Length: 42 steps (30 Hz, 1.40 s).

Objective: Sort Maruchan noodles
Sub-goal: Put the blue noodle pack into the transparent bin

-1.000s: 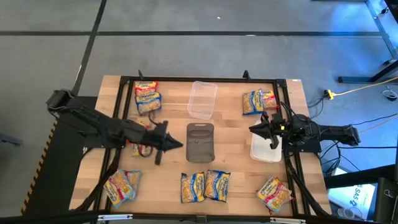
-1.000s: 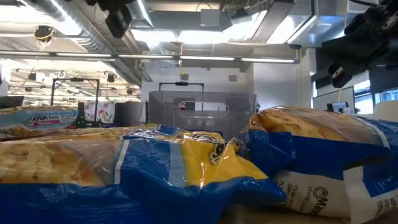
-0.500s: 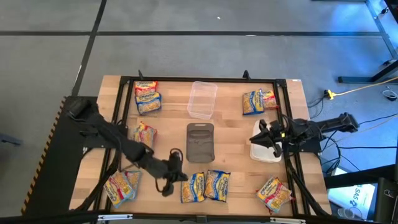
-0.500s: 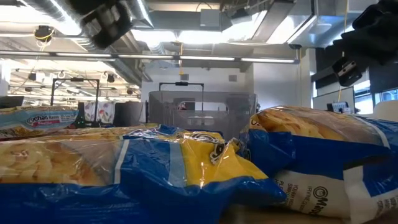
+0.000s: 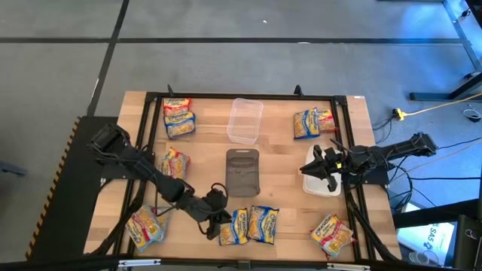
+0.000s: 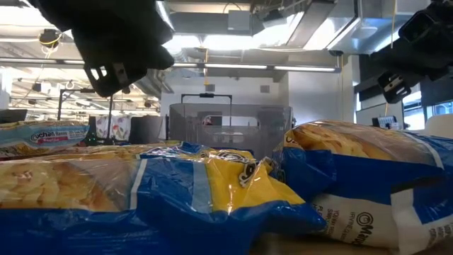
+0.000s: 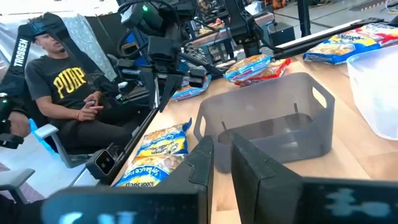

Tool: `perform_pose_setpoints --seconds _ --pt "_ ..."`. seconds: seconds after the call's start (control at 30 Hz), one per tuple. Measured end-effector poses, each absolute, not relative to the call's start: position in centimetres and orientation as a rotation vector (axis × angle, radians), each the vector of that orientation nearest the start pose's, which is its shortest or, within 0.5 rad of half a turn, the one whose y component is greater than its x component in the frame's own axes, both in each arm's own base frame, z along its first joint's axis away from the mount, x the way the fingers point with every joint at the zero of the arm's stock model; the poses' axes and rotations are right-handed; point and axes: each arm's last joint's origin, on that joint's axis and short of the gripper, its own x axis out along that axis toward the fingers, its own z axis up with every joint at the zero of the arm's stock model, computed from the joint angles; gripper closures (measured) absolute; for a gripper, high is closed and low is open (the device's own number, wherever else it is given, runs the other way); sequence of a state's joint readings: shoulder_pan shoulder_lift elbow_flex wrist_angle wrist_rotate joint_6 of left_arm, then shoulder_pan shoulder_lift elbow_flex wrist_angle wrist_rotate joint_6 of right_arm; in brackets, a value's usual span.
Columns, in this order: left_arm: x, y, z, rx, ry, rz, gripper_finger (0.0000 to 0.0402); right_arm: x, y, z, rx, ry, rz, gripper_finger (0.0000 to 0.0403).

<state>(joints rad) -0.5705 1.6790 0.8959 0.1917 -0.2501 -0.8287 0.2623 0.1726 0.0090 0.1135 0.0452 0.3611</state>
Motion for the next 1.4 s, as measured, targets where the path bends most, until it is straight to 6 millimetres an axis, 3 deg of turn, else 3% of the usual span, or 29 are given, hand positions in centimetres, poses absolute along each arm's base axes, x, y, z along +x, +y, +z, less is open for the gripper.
perform_pose_setpoints --seconds 0.23,0.43,0.93,1.2,1.4 --pt "29.4 -17.7 18.2 -0.478 0.623 -0.067 0.0241 10.5 2.6 16.3 0.352 0.085 0.188 0.037" --pt "29.3 -17.5 17.6 -0.37 0.632 -0.028 0.0214 10.5 2.6 16.3 0.352 0.086 0.178 0.037" --pt "29.7 -17.7 13.4 -0.342 0.758 0.06 0.0215 10.5 2.4 16.2 0.32 0.079 0.113 0.037" --pt "30.1 -17.7 12.6 -0.415 0.794 0.026 0.0218 10.5 2.4 16.2 0.32 0.077 0.102 0.037" --pt "30.1 -17.7 12.6 -0.434 0.819 -0.009 0.0272 10.5 2.4 16.2 0.32 0.077 0.102 0.037"
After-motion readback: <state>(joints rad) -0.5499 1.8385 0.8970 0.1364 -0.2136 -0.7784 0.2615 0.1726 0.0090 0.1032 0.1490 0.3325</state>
